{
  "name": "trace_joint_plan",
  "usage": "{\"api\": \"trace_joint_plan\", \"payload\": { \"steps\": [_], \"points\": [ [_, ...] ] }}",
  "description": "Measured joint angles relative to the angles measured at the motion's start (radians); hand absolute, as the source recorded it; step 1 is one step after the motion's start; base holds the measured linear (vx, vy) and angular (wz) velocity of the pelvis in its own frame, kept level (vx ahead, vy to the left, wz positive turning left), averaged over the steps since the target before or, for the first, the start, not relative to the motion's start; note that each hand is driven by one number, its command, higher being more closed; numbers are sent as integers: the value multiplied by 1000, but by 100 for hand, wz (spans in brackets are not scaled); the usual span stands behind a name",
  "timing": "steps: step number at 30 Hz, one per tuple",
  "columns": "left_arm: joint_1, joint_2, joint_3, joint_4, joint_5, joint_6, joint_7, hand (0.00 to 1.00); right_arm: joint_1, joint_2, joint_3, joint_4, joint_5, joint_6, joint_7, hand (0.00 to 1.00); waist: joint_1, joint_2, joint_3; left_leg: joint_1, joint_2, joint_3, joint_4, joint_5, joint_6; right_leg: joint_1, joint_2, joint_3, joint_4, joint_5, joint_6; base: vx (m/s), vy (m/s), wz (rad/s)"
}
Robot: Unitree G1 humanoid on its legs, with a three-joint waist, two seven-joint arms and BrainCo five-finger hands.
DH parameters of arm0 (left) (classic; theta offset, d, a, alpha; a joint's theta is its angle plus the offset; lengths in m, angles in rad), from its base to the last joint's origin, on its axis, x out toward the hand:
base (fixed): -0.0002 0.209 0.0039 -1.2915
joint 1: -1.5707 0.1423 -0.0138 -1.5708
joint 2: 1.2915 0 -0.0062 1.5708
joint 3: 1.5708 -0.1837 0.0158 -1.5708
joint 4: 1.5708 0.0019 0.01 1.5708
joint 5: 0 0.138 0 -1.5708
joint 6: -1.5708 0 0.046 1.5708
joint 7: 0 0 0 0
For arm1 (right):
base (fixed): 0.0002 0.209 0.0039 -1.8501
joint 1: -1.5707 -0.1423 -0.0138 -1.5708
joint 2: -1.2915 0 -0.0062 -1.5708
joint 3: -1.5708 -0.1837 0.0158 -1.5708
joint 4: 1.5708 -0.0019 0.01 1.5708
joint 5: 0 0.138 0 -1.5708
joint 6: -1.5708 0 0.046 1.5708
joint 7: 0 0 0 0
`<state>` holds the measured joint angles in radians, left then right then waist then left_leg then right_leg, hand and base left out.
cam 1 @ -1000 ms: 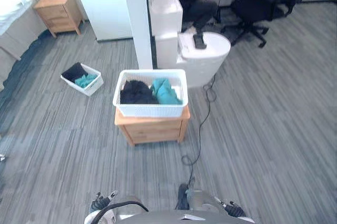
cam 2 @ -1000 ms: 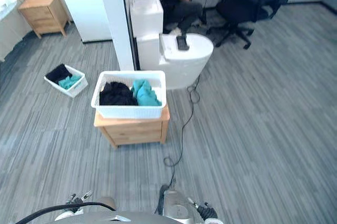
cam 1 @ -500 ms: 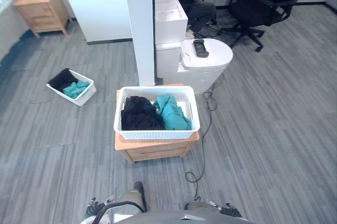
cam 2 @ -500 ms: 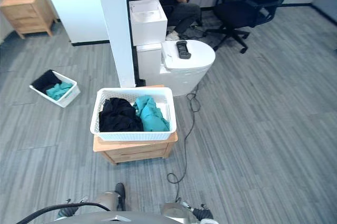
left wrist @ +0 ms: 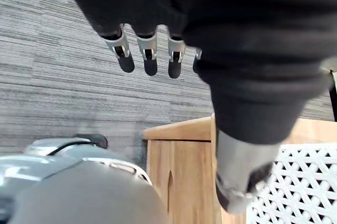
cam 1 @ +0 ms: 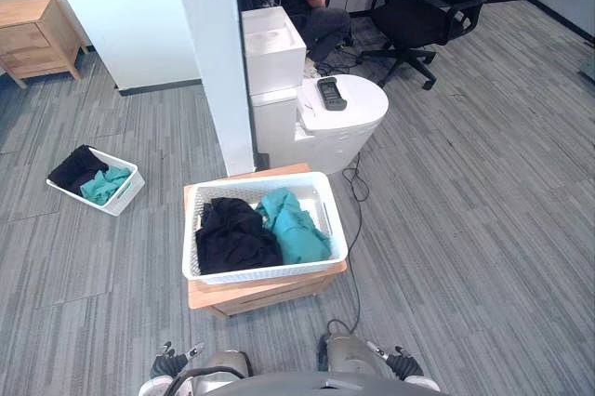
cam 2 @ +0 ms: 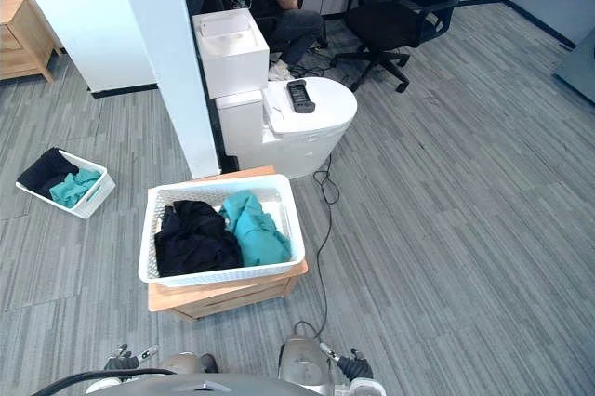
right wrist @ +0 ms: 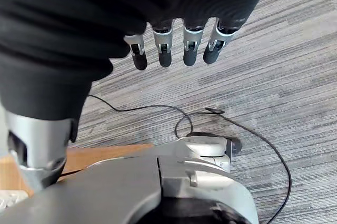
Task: Pick up the laundry basket with both hands and put the clothes into the washing machine.
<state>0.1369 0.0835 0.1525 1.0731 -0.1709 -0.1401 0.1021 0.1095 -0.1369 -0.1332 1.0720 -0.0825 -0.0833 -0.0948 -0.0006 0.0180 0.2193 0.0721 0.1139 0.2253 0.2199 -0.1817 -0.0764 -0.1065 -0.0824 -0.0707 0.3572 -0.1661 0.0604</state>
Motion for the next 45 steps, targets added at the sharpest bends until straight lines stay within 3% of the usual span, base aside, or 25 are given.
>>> {"api": "trace_joint_plan", "payload": {
  "steps": [2, 4, 11, 15, 18, 22, 26, 29, 34, 37, 40, 45],
  "points": [
    [0, -21, 4, -1, 0, -1, 1, 0, 2, -18, 0, 4, -2, 2, 0, 0, -2, 27, -8, 8, 26, -8, -56, 25, -29, 9, 35, -21, -43, 11, -16, 104, -170, 4],
    [-1, -25, 11, -2, -1, -4, 2, 0, 5, -19, 3, 5, -3, 4, 0, 0, -2, 30, -9, 24, 40, -19, -103, 53, -37, 32, 58, -35, -91, 28, -26, 82, -130, 16],
    [0, -35, 89, -21, -103, -19, 34, 0, 14, 1, 7, 4, -1, 1, -16, 0, 15, 6, -11, 23, 36, -63, -171, 98, -37, 73, 65, -83, -195, 73, -35, 42, -11, 21],
    [77, -67, 179, -447, -257, -26, 52, 0, 38, 7, 4, -26, -1, 1, -23, 0, 33, -4, -15, -3, 9, -94, -171, 113, -21, 76, 35, -120, -204, 77, -35, 1, 56, 30],
    [96, -50, 253, -807, -342, -79, 75, 0, 44, 3, 14, -40, -4, 0, -18, 0, 43, 6, -11, -5, 1, -102, -176, 121, -15, 77, 27, -127, -205, 83, -34, -44, 27, 11],
    [14, 27, 237, -1059, -324, -105, 124, 0, 43, -22, 38, -69, -6, 5, -17, 0, 40, 30, -4, -23, -7, -116, -208, 154, -9, 71, 20, -141, -243, 114, -27, -90, 10, 11],
    [-125, 72, 166, -1014, -216, -62, 155, 0, 35, -30, 52, -88, -42, 24, -13, 0, 24, 37, -1, -56, -10, -132, -222, 174, -6, 65, 21, -157, -280, 142, -23, -91, -6, 11],
    [-316, 155, 121, -815, -157, 23, 155, 0, 23, -30, 53, -123, -41, 44, 5, 0, -1, 31, 14, -87, -9, -133, -241, 201, -7, 23, 28, -153, -292, 156, -30, -49, -25, -3],
    [-566, 241, 125, -473, -36, 123, 178, 0, 10, -29, 79, -178, -32, 48, 21, 0, -25, 21, 54, -122, 0, -90, -240, 213, -12, -45, 38, -110, -275, 181, -38, -28, -30, -26],
    [-718, 261, 162, -286, 28, 147, 224, 0, -1, -29, 102, -221, -16, 43, 21, 0, -34, 4, 90, -151, 2, -59, -237, 217, -15, -115, 37, -82, -219, 173, -43, -16, -28, -28],
    [-774, 255, 169, -216, 39, 151, 245, 0, -1, -27, 120, -255, 3, 38, 19, 0, -39, -13, 123, -166, 6, -32, -226, 217, -15, -153, 36, -58, -189, 166, -51, -10, -18, -26],
    [-790, 210, 197, -165, 39, 159, 241, 0, -1, -28, 121, -273, 16, 35, 17, 0, -37, -17, 151, -169, 8, -7, -221, 212, -17, -177, 34, -46, -160, 156, -50, -21, -3, -10]
  ]
}}
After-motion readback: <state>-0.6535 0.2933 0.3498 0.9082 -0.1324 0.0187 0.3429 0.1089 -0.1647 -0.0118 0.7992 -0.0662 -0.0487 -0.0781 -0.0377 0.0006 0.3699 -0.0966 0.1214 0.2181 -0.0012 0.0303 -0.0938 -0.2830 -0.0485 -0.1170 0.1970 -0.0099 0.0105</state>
